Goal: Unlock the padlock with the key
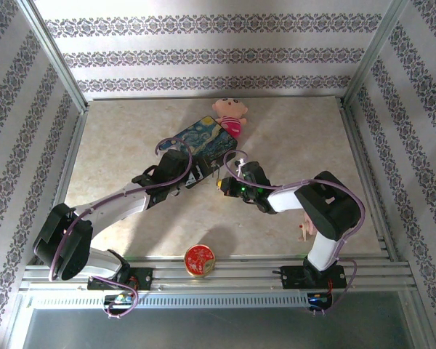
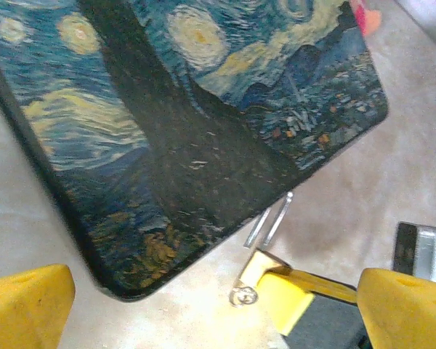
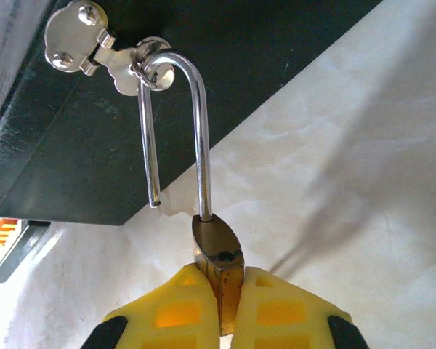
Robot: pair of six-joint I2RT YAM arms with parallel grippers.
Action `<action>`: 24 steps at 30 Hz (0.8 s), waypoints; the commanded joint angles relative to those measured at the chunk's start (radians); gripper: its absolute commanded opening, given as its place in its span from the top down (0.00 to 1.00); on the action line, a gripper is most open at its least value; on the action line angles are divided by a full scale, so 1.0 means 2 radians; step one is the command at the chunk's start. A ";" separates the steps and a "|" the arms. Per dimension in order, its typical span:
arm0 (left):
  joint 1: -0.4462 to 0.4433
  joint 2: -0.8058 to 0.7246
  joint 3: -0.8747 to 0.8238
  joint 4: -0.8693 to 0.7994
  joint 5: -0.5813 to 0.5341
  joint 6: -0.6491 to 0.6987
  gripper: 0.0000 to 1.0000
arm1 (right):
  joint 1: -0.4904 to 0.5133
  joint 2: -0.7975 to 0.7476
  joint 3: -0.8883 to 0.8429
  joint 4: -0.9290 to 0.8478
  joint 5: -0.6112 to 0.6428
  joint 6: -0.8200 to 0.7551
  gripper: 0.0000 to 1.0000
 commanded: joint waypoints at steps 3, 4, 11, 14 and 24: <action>0.009 0.009 0.019 -0.047 -0.058 0.031 0.01 | -0.008 0.003 -0.006 0.048 -0.018 0.029 1.00; 0.011 0.011 0.021 -0.051 -0.062 0.035 0.01 | -0.008 0.004 -0.007 0.048 -0.020 0.035 1.00; 0.017 0.019 0.030 -0.067 -0.078 0.051 0.01 | -0.005 -0.002 -0.041 0.091 -0.020 0.086 1.00; 0.018 0.020 0.031 -0.066 -0.079 0.053 0.01 | 0.000 -0.002 -0.062 0.118 -0.013 0.108 1.00; 0.017 0.036 0.031 -0.061 -0.078 0.048 0.01 | 0.034 0.004 -0.083 0.161 0.013 0.150 1.00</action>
